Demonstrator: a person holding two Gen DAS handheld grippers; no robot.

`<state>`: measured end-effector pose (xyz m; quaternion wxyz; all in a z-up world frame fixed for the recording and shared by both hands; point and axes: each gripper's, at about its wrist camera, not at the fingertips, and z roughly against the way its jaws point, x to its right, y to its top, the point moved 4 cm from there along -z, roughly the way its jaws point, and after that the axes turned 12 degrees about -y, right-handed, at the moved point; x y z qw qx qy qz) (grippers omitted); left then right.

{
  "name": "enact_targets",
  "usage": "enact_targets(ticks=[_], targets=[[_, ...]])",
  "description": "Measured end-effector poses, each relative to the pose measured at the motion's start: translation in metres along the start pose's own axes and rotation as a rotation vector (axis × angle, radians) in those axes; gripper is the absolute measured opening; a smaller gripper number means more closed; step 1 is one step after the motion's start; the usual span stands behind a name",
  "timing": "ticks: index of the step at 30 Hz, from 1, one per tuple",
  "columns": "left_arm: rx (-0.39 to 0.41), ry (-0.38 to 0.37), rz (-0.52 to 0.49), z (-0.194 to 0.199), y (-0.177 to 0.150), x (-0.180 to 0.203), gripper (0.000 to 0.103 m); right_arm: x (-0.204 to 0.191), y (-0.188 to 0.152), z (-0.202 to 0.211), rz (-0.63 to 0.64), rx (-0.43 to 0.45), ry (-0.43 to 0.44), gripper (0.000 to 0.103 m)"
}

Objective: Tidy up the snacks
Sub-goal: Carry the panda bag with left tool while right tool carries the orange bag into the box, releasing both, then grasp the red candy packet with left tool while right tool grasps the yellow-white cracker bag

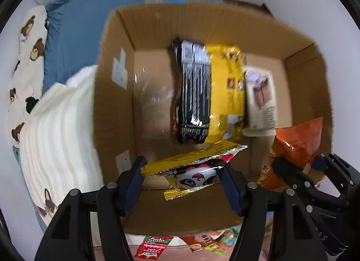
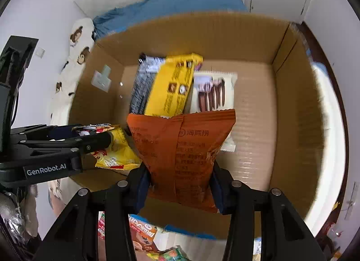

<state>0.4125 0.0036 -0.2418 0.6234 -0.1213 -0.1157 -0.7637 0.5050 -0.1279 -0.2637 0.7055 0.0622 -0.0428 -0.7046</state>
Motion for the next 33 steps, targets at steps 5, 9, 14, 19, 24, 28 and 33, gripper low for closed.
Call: enact_targets(ticks=[5, 9, 14, 19, 24, 28, 33], targets=[[-0.050, -0.018, 0.016, -0.023, -0.002, -0.003, 0.068, 0.003, 0.001, -0.036, 0.009, -0.099, -0.017, 0.097], [-0.003, -0.023, 0.018, -0.020, -0.002, -0.002, 0.094, 0.010, 0.002, -0.044, -0.001, -0.103, -0.043, 0.098], [0.043, -0.021, 0.005, -0.007, -0.008, 0.005, 0.094, 0.016, 0.003, -0.037, -0.016, -0.083, -0.064, 0.098], [0.143, 0.018, -0.011, 0.016, -0.013, 0.013, 0.094, 0.023, 0.001, -0.013, -0.032, -0.009, -0.086, 0.098], [0.263, 0.033, -0.038, 0.052, -0.025, 0.023, 0.094, 0.026, -0.007, 0.031, -0.069, 0.094, -0.095, 0.098], [0.352, 0.033, -0.048, 0.085, -0.048, 0.030, 0.094, 0.027, -0.022, 0.063, -0.104, 0.165, -0.084, 0.098], [0.413, 0.054, -0.073, 0.108, -0.092, 0.033, 0.094, 0.029, -0.063, 0.090, -0.151, 0.186, -0.031, 0.098]])
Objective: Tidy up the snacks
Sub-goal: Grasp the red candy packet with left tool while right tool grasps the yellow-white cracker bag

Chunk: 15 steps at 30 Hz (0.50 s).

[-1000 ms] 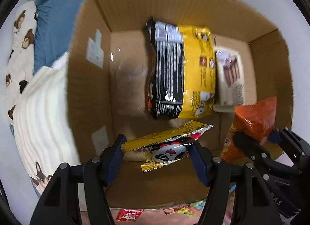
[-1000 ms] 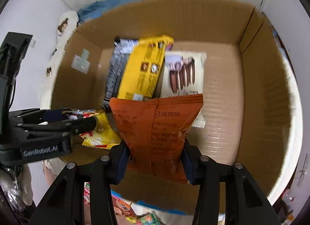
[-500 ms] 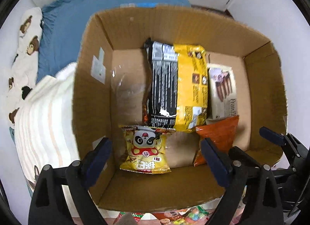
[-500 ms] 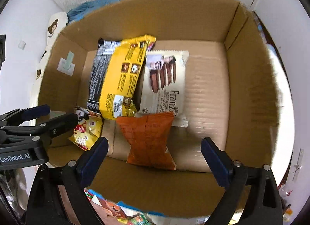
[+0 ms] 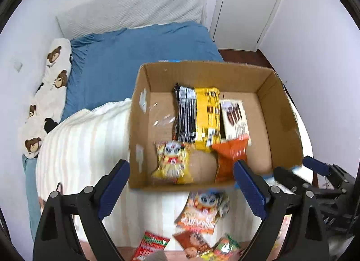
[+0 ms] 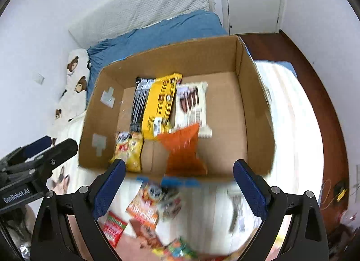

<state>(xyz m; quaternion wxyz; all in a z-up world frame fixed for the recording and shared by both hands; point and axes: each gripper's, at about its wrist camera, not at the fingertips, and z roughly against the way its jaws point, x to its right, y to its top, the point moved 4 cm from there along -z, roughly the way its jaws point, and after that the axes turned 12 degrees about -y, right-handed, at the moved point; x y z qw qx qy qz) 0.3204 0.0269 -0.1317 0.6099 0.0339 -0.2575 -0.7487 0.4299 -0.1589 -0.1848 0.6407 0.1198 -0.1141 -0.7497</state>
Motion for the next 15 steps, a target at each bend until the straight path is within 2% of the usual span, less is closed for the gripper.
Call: enact_targets(ticks=[5, 11, 15], targets=[[-0.036, 0.059, -0.001, 0.001, -0.075, -0.017, 0.094, 0.023, -0.066, 0.010, -0.067, -0.038, 0.015, 0.098], [-0.209, 0.080, 0.098, -0.033, -0.174, -0.059, 0.094, 0.086, -0.149, -0.010, -0.236, -0.143, -0.021, 0.098], [-0.262, 0.103, 0.139, -0.046, -0.214, -0.075, 0.094, 0.132, -0.186, -0.033, -0.363, -0.218, -0.067, 0.098]])
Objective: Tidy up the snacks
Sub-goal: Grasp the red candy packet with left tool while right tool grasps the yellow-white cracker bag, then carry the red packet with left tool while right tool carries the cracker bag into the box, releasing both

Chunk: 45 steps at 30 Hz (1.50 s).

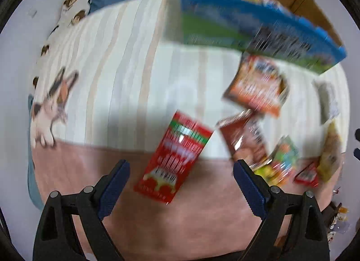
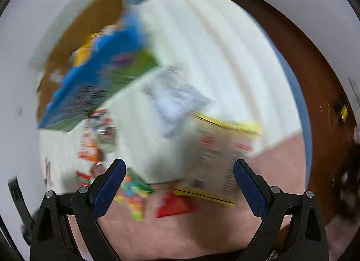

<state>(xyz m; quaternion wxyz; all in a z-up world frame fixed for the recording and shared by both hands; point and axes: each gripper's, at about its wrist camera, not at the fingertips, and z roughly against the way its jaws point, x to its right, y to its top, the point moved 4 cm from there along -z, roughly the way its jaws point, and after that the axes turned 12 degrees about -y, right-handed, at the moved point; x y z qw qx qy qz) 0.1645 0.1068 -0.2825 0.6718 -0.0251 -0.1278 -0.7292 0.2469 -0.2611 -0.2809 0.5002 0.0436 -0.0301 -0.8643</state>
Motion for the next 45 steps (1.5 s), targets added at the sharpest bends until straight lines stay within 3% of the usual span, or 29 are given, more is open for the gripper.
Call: enact_targets(ticks=[7, 8, 10, 13, 15, 16, 17, 20, 24, 29, 32, 35, 39, 40, 42, 43, 45], targets=[[-0.052, 0.041, -0.007, -0.029, -0.014, -0.006, 0.094, 0.027, -0.007, -0.061, -0.114, -0.095, -0.031, 0.094], [-0.061, 0.058, -0.027, -0.033, -0.014, -0.005, 0.094, 0.027, -0.007, -0.067, -0.111, -0.103, -0.042, 0.077], [-0.088, 0.092, -0.069, -0.045, -0.011, -0.004, 0.094, 0.025, -0.014, -0.078, -0.086, -0.128, -0.058, 0.056], [-0.131, 0.153, -0.148, -0.065, -0.006, -0.001, 0.094, 0.019, -0.023, -0.079, -0.007, -0.109, -0.070, 0.051], [-0.161, 0.166, -0.182, -0.081, -0.004, 0.000, 0.094, 0.015, -0.031, -0.079, 0.045, -0.113, -0.080, 0.050], [-0.168, 0.157, -0.183, -0.087, -0.003, 0.000, 0.087, 0.013, -0.036, -0.080, 0.075, -0.120, -0.084, 0.050], [-0.171, 0.122, -0.164, -0.092, -0.003, -0.001, 0.072, 0.010, -0.042, -0.081, 0.099, -0.125, -0.090, 0.050], [-0.157, 0.014, -0.021, -0.092, -0.007, -0.006, 0.059, 0.006, -0.059, -0.083, 0.159, -0.142, -0.094, 0.050], [-0.157, -0.057, 0.132, -0.088, -0.032, -0.015, 0.058, 0.001, -0.078, -0.085, 0.205, -0.168, -0.083, 0.049], [-0.213, -0.128, 0.222, -0.097, -0.076, -0.011, 0.060, -0.005, -0.103, -0.086, 0.266, -0.188, -0.074, 0.049], [-0.235, -0.111, 0.168, -0.108, -0.089, -0.005, 0.066, -0.004, -0.108, -0.087, 0.264, -0.180, -0.072, 0.051], [-0.251, -0.099, 0.089, -0.114, -0.092, 0.005, 0.075, 0.005, -0.113, -0.092, 0.220, -0.205, -0.026, 0.061], [-0.256, -0.092, 0.046, -0.117, -0.095, 0.019, 0.076, 0.009, -0.113, -0.093, 0.214, -0.203, -0.030, 0.062], [-0.253, -0.092, 0.044, -0.118, -0.094, 0.020, 0.075, 0.012, -0.114, -0.093, 0.214, -0.200, -0.033, 0.062], [-0.233, -0.066, 0.046, -0.109, -0.090, 0.019, 0.062, 0.011, -0.108, -0.092, 0.214, -0.187, -0.038, 0.059], [-0.222, -0.060, 0.043, -0.106, -0.087, 0.016, 0.052, 0.009, -0.111, -0.090, 0.216, -0.173, -0.055, 0.049], [-0.209, -0.050, 0.047, -0.090, -0.080, 0.022, 0.049, 0.001, -0.118, -0.089, 0.220, -0.153, -0.060, 0.047]])
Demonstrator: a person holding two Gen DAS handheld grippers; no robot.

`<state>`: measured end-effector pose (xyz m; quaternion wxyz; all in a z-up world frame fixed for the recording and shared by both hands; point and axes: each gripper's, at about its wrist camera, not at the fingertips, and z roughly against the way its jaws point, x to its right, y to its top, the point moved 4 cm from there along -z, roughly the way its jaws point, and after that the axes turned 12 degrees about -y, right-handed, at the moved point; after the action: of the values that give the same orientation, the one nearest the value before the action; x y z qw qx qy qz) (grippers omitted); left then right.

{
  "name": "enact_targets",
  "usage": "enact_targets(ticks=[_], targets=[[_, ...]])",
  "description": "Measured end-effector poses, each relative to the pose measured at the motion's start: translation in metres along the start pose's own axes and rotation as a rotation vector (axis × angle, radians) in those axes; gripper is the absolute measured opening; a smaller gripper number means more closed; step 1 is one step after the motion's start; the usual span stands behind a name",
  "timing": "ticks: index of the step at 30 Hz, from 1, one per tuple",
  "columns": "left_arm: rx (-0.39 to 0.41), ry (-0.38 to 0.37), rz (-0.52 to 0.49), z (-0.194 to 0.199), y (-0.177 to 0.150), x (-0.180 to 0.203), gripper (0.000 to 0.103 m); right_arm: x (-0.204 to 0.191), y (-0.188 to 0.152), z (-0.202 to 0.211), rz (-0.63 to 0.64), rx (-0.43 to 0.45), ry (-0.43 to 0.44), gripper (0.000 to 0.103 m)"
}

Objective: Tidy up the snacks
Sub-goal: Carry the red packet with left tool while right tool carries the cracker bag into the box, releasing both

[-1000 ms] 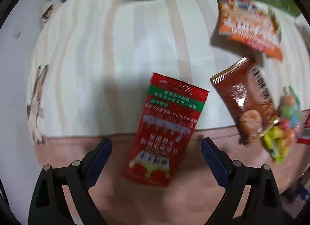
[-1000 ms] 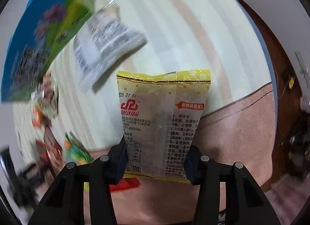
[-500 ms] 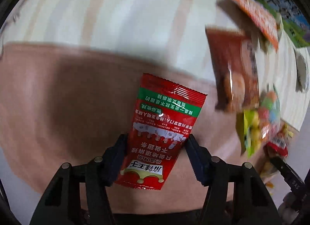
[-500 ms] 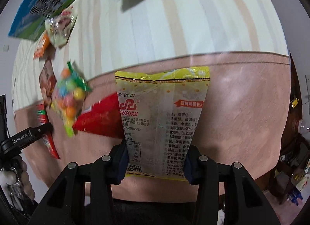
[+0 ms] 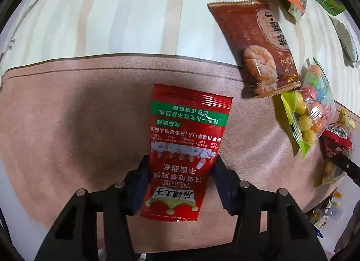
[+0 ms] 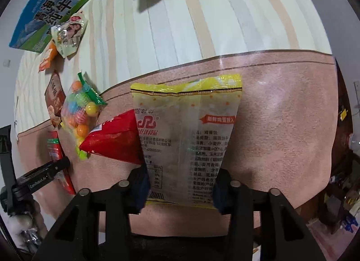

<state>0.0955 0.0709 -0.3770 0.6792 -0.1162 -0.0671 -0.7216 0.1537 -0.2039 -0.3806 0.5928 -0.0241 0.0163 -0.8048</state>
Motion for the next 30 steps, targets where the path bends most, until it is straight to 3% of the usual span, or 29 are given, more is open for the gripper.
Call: enact_targets(ticks=[4, 9, 16, 21, 25, 30], targets=[[0.033, -0.009, 0.006, 0.014, -0.016, 0.018, 0.047, 0.009, -0.012, 0.014, -0.024, 0.020, 0.022, 0.043], [0.099, -0.079, -0.002, 0.060, -0.018, 0.043, 0.046, 0.017, -0.012, 0.046, -0.037, 0.077, 0.076, 0.042], [0.255, -0.227, -0.057, 0.159, 0.012, 0.099, 0.047, -0.003, 0.035, 0.135, 0.003, 0.220, 0.187, 0.042], [0.329, -0.284, -0.119, 0.232, 0.074, 0.114, 0.047, -0.037, 0.101, 0.192, 0.065, 0.326, 0.235, 0.042], [0.384, -0.232, -0.141, 0.260, 0.144, 0.119, 0.047, -0.052, 0.181, 0.224, 0.101, 0.412, 0.178, 0.042], [0.343, -0.149, -0.141, 0.256, 0.236, 0.109, 0.047, -0.066, 0.276, 0.226, 0.111, 0.399, 0.109, 0.042]])
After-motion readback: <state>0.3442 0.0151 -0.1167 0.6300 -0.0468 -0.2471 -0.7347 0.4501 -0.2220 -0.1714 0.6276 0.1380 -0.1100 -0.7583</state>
